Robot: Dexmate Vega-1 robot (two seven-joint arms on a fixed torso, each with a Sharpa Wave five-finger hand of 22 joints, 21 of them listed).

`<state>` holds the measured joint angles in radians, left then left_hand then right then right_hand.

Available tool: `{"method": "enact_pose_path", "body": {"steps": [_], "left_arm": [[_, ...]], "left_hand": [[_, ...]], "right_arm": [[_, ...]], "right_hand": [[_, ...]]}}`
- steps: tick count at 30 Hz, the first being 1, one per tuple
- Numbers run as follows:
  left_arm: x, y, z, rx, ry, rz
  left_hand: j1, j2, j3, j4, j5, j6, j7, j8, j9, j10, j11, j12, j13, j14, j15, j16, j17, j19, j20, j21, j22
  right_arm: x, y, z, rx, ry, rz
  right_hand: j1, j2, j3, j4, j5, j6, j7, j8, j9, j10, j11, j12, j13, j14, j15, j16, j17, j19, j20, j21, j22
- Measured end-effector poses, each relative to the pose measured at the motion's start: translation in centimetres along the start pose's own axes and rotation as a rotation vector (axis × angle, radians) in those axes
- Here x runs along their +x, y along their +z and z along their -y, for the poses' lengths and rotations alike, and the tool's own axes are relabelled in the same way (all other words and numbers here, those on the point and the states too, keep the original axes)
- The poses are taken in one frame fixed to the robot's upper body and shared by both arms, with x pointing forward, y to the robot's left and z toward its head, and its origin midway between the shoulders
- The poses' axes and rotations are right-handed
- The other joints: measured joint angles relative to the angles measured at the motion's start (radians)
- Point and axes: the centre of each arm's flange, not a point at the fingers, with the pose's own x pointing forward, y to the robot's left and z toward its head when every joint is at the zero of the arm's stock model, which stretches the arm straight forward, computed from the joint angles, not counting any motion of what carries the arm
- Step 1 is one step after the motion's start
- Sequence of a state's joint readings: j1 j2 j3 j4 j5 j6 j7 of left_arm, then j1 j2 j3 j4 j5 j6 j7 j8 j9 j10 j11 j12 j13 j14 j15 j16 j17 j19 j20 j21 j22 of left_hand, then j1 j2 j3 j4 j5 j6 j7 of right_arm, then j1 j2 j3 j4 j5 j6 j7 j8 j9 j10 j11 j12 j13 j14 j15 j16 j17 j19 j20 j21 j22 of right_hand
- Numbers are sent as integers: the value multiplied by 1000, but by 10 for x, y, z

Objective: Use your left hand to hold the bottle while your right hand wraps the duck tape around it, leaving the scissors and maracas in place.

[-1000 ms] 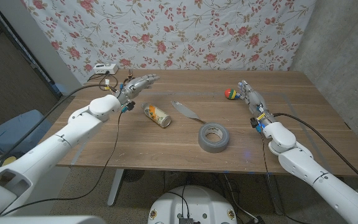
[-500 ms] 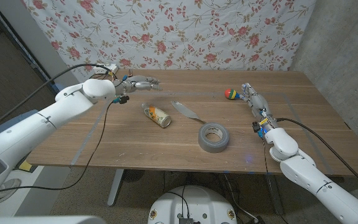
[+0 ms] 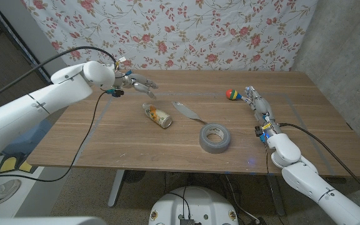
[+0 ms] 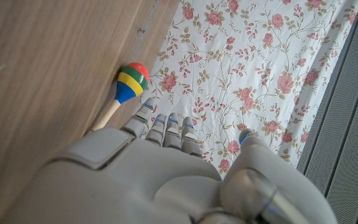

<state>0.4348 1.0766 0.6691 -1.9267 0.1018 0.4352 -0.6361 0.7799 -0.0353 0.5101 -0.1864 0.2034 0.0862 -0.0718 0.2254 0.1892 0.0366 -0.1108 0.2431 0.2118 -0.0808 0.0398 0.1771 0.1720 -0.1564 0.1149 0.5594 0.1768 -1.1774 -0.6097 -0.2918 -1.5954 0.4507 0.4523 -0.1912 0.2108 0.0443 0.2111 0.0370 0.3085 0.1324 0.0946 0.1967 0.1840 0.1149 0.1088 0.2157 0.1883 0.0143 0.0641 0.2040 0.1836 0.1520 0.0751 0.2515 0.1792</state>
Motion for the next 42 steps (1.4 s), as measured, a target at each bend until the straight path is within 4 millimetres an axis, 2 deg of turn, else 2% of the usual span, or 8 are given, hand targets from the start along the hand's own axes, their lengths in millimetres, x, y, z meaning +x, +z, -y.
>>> {"method": "enact_pose_path", "body": {"steps": [8,13,18,26,30,32,38,42], "left_arm": [[-8,10,-7,129,-55,-91],[-9,16,-8,214,-79,-150],[-6,20,-7,272,-78,-184],[2,32,-2,360,-70,-199],[9,37,2,399,-80,-201],[10,39,4,414,-84,-201],[19,45,12,472,-106,-212],[24,47,18,502,-122,-214]], "left_hand": [[65,12,5,5,0,12,-32,0,4,11,-31,0,4,-23,2,0,0,-5,4,-13,0],[117,39,14,10,-2,24,-55,0,8,29,-49,0,5,-23,1,5,0,27,-8,-13,0],[169,57,18,7,-8,49,-85,5,9,61,-73,13,6,0,-21,12,0,55,-23,-13,0],[202,60,18,7,-12,44,-105,5,9,61,-73,13,9,1,-22,12,0,58,-26,-25,0],[218,60,18,7,-19,51,-127,7,14,66,-68,13,9,1,-22,12,0,58,-25,-31,0],[228,58,18,7,-19,58,-134,12,14,70,-64,13,9,-2,-20,12,0,60,-17,-31,0],[246,58,18,7,-19,68,-142,20,14,72,-62,13,12,-5,-16,12,0,67,-9,-38,0],[258,55,18,7,-21,75,-136,20,18,72,-62,13,14,-5,-16,12,0,67,-9,-42,0]], "right_arm": [[-8,0,3,6,-13,8],[-13,0,4,9,-20,10],[-16,0,6,11,-27,13],[-19,1,8,16,-34,23],[-20,1,8,19,-39,28],[-21,1,9,20,-42,28],[-24,-1,10,23,-51,30],[-25,-1,10,23,-56,32]], "right_hand": [[8,8,-4,-4,0,7,-7,0,0,4,4,0,5,0,0,0,0,0,0,0,0],[7,7,-4,-4,0,7,-7,0,0,4,4,0,5,6,5,0,0,4,4,0,0],[-1,8,-4,-4,0,13,-2,0,0,4,4,0,5,15,-4,0,0,5,5,0,0],[-6,2,-4,-4,0,13,-2,0,0,9,-2,0,5,14,-4,0,0,5,5,0,0],[-9,5,-4,-4,0,13,-2,0,0,9,-2,0,5,14,-4,0,0,5,5,0,0],[-9,5,-4,-4,0,12,-2,0,0,9,-2,0,5,14,-4,0,0,5,5,0,0],[-11,8,-4,-4,0,12,-2,0,0,14,4,0,5,14,-4,0,5,7,3,0,0],[-11,8,-4,-4,0,12,-2,0,0,14,4,0,5,14,-4,0,5,11,0,0,0]]}}
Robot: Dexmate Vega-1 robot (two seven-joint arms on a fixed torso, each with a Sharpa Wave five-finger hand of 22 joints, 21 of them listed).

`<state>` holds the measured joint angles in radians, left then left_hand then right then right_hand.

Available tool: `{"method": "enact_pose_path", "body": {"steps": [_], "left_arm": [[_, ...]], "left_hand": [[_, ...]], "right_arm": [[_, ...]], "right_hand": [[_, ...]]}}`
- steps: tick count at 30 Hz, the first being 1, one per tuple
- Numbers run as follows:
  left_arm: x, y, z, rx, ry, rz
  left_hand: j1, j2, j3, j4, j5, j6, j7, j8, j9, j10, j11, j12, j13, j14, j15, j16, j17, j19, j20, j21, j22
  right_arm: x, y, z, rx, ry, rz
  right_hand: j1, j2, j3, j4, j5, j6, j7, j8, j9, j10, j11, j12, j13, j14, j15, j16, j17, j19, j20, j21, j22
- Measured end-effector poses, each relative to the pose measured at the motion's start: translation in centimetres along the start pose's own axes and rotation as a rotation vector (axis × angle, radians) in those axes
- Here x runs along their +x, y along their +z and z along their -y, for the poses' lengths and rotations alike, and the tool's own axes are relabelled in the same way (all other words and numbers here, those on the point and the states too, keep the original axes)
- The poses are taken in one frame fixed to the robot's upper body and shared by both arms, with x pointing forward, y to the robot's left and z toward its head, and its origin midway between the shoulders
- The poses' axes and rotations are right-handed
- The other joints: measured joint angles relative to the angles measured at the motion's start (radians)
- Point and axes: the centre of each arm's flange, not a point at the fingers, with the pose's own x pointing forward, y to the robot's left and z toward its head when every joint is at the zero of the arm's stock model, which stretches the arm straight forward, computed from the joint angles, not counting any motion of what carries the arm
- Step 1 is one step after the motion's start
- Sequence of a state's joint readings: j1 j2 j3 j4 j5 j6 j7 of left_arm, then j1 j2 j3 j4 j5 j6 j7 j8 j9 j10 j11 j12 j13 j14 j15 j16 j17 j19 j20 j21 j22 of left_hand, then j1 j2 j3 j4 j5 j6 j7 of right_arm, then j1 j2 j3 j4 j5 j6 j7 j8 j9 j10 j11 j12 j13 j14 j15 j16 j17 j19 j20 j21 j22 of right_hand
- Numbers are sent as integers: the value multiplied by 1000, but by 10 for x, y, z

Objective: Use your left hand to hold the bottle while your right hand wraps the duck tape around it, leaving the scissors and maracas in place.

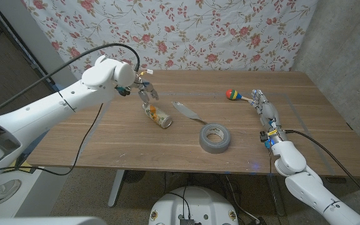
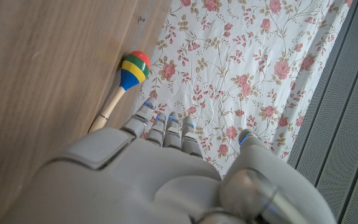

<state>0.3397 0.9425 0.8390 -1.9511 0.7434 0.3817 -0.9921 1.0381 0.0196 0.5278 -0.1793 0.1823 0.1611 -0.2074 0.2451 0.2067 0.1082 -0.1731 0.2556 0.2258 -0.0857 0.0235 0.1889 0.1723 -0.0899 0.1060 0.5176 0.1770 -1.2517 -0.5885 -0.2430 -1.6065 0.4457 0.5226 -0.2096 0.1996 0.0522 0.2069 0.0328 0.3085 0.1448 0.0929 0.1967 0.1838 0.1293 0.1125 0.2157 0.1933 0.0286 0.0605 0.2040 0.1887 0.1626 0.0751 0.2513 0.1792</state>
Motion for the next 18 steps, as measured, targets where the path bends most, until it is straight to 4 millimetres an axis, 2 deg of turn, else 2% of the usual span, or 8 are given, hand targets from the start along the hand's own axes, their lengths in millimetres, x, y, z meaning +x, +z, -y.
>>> {"method": "enact_pose_path", "body": {"steps": [2,11,15,18], "left_arm": [[3,3,2,30,-4,-13],[11,9,12,107,-14,-47],[15,10,17,123,-18,-53],[18,11,21,129,-19,-54]], "left_hand": [[5,2,0,0,-6,0,0,0,1,-4,4,-5,0,0,0,0,0,0,10,-4,0],[22,3,-6,6,-6,-19,4,0,0,-7,7,-6,0,6,-6,0,0,10,19,-4,0],[30,3,-13,4,-6,-19,4,0,2,-7,7,-6,5,11,-11,0,0,21,14,-4,0],[42,3,-16,7,-6,-19,4,0,6,1,14,-6,5,29,-29,4,0,42,12,-4,0]], "right_arm": [[-1,0,0,-2,-2,0],[-1,3,0,-5,-4,5],[0,5,0,-8,-5,9],[1,7,0,-12,-4,13]], "right_hand": [[0,0,0,0,0,0,0,0,0,0,0,0,0,0,0,0,0,0,0,-4,0],[0,0,0,0,0,0,0,0,0,2,-2,0,0,7,7,0,0,0,0,-4,0],[0,0,0,0,0,1,-1,0,0,5,-5,0,0,7,7,0,0,0,0,-4,0],[-9,9,0,0,0,5,-6,0,0,5,-5,0,0,7,7,0,0,0,0,-4,0]]}}
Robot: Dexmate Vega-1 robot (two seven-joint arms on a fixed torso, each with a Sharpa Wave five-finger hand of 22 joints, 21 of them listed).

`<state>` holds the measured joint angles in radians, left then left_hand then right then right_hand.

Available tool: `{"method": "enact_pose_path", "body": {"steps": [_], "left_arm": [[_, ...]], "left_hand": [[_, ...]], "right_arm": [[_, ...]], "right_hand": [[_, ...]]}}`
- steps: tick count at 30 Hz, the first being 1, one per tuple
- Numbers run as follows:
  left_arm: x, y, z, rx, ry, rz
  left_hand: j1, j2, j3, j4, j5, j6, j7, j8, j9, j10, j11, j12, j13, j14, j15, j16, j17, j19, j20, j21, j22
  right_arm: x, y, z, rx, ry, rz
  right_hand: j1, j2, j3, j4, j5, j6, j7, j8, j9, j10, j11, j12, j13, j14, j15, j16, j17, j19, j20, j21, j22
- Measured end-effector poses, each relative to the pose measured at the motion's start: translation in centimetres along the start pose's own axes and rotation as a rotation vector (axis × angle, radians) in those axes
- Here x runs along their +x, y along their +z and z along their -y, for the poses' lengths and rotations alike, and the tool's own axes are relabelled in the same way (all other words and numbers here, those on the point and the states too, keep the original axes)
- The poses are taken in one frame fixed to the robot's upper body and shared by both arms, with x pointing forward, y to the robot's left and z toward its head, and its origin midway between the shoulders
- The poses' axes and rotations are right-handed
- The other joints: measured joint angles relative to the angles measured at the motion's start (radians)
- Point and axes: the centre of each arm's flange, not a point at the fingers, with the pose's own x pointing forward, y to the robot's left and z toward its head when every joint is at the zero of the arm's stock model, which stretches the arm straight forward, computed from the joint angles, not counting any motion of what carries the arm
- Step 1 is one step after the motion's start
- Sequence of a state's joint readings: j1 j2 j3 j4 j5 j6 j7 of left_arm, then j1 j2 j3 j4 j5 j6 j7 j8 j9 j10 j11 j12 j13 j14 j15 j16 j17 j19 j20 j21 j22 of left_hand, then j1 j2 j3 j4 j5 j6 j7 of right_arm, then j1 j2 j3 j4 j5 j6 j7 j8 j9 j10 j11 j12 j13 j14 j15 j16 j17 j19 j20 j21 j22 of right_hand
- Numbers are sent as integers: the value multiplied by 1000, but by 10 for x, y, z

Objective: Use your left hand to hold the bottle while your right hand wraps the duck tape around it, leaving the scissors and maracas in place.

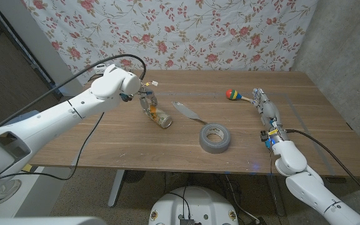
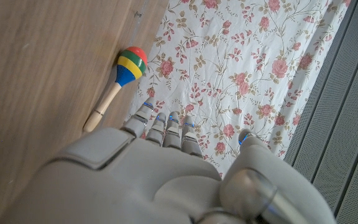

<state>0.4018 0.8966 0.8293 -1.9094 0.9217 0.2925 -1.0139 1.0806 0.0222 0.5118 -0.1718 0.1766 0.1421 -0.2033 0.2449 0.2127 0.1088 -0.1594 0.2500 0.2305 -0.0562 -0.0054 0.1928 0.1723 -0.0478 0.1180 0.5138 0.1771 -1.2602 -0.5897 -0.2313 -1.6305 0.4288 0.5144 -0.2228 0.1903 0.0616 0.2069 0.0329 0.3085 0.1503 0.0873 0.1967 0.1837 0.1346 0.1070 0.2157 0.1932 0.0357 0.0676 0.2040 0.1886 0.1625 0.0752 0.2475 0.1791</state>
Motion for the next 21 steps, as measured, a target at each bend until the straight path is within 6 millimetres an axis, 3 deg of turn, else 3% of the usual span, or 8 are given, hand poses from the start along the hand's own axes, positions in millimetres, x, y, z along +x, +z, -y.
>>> {"method": "enact_pose_path", "body": {"steps": [4,8,11,16,21], "left_arm": [[4,2,5,4,6,2],[7,4,10,5,11,-2],[9,5,13,9,16,-9],[14,7,19,15,20,-30],[18,9,27,14,36,-49]], "left_hand": [[6,6,-35,10,0,6,6,10,0,40,19,14,6,84,-20,22,1,59,6,6,2],[-1,6,-85,28,0,28,31,15,0,80,52,35,20,209,-32,54,7,118,3,16,2],[-60,-8,-132,49,0,41,56,17,0,104,62,49,31,270,-33,67,15,141,-3,16,7],[-173,-48,-212,87,12,92,119,32,0,143,70,79,48,338,-35,73,23,165,12,16,7],[-234,-26,-236,115,27,153,138,49,0,202,74,113,60,396,-36,82,30,202,19,23,12]], "right_arm": [[1,2,-1,-6,1,2],[2,3,-1,-17,2,3],[3,5,-2,-29,4,4],[5,8,-3,-55,3,4],[7,10,-4,-73,3,3]], "right_hand": [[0,0,0,0,0,0,0,0,0,0,0,0,0,0,0,0,0,0,0,0,0],[0,0,0,0,0,0,0,0,0,0,0,0,0,0,0,0,0,4,4,0,0],[0,0,0,0,0,0,0,0,0,0,0,0,0,0,0,0,0,4,4,0,0],[0,0,0,0,0,5,-5,0,0,5,-5,0,0,4,-4,0,0,7,7,0,0],[0,0,0,0,0,6,-6,0,0,5,-5,0,0,9,2,0,-3,7,7,0,0]]}}
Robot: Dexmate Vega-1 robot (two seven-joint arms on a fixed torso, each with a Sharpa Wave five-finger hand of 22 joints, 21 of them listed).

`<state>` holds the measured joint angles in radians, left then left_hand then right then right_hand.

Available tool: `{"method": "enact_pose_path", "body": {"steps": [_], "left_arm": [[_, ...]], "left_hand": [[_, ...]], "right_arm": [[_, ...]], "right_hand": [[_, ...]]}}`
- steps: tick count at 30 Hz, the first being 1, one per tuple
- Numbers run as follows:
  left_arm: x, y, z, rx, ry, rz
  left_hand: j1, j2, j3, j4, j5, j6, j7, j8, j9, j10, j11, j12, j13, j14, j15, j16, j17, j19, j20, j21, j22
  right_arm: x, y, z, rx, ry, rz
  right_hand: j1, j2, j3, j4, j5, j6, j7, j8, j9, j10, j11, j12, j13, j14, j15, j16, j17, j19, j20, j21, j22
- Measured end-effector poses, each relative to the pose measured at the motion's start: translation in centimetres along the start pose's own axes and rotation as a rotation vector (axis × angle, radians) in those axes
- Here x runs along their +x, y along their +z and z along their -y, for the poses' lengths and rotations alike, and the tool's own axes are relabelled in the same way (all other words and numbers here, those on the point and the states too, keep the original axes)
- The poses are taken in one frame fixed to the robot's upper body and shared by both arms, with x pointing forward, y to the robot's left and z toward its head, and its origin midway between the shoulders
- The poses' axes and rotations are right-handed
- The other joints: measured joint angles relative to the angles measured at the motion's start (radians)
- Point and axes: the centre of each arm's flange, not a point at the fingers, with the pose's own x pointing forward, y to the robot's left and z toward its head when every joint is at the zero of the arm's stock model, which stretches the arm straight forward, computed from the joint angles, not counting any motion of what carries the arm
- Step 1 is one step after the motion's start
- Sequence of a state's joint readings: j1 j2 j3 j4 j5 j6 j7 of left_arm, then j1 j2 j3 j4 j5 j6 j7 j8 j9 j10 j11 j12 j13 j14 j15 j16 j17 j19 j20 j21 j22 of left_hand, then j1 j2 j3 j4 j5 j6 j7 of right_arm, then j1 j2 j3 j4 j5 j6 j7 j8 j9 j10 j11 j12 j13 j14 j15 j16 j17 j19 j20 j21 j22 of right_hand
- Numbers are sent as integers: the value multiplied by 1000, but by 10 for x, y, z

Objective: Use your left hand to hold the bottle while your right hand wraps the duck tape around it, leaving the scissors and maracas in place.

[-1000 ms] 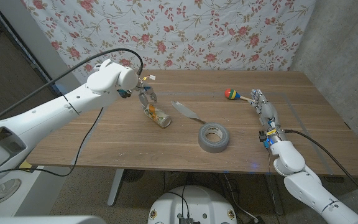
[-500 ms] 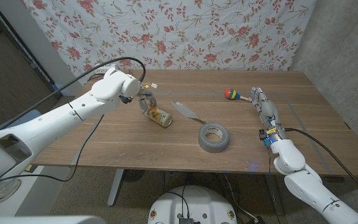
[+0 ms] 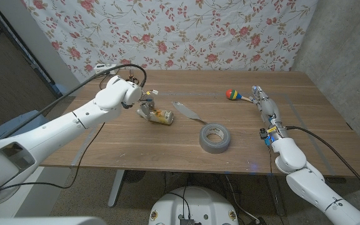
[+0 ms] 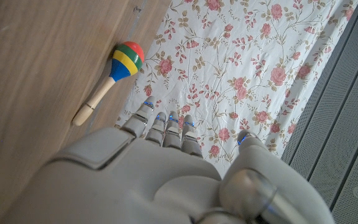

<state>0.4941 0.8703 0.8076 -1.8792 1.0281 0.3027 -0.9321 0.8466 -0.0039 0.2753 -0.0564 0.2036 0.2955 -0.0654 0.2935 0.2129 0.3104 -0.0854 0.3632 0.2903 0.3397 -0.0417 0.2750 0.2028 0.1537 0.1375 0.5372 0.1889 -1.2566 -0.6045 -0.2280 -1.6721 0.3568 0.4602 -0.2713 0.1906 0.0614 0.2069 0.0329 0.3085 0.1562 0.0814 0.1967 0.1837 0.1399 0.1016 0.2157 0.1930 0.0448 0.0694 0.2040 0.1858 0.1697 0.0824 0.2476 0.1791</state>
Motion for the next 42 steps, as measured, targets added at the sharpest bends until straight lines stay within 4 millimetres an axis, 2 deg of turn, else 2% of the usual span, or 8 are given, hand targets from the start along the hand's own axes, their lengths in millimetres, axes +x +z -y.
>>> {"method": "enact_pose_path", "body": {"steps": [10,13,16,24,30,34,37,42], "left_arm": [[6,3,19,-52,86,11],[10,6,31,-92,142,45],[12,9,41,-120,174,71],[19,17,54,-206,274,140],[23,22,62,-237,300,153],[23,23,60,-225,366,135],[25,30,64,-210,415,123],[26,35,67,-190,500,98]], "left_hand": [[-43,90,28,37,-4,9,48,-12,-3,11,15,20,9,-8,1,-31,4,0,16,0,4],[-53,88,13,52,-9,28,67,3,-1,33,13,30,14,39,-1,-23,4,30,2,4,5],[-162,93,-15,82,-6,-24,53,-21,-1,-27,32,15,17,7,8,-51,4,27,-4,-2,5],[-199,73,-34,72,8,-123,50,-72,-4,-90,50,0,17,-25,34,-73,4,4,15,-19,4],[-160,84,48,-1,8,-32,104,-42,-9,26,38,46,0,125,0,-42,-3,140,-16,34,9],[-96,21,147,-100,-9,139,113,59,-2,257,57,181,33,434,4,105,1,341,-76,172,39],[-36,-41,168,-92,-23,261,193,133,21,381,115,300,97,682,-81,269,201,435,-113,309,86],[-13,-63,168,-92,-23,304,200,147,57,412,116,363,180,704,-74,361,319,452,-116,413,129]], "right_arm": [[3,2,-1,-38,-3,-9],[4,4,-1,-47,0,-9],[4,4,-1,-59,-1,-12],[5,7,-2,-82,-2,-17],[6,8,-1,-95,-7,-18],[7,9,0,-101,-10,-18],[7,10,1,-112,-14,-21],[8,10,2,-124,-19,-24]], "right_hand": [[0,0,0,0,0,12,-12,0,0,20,5,0,0,25,3,0,0,15,4,0,0],[0,0,0,0,0,12,-12,0,0,25,0,0,0,27,5,0,0,16,5,0,0],[0,0,0,0,0,16,-16,0,0,31,5,0,0,35,6,7,0,24,5,0,0],[0,0,-4,-4,0,19,-19,0,0,43,7,0,0,45,13,8,0,31,9,0,0],[0,0,-4,-4,0,19,-19,0,0,43,7,0,0,50,11,8,0,31,9,0,0],[0,0,-4,-4,0,23,-15,0,0,47,3,0,0,50,11,8,0,34,12,0,0],[0,0,-4,-4,0,23,-15,0,0,52,9,0,0,50,11,8,0,34,12,0,0],[0,0,-4,-4,0,23,-15,0,0,52,9,0,0,50,11,8,0,39,7,0,0]]}}
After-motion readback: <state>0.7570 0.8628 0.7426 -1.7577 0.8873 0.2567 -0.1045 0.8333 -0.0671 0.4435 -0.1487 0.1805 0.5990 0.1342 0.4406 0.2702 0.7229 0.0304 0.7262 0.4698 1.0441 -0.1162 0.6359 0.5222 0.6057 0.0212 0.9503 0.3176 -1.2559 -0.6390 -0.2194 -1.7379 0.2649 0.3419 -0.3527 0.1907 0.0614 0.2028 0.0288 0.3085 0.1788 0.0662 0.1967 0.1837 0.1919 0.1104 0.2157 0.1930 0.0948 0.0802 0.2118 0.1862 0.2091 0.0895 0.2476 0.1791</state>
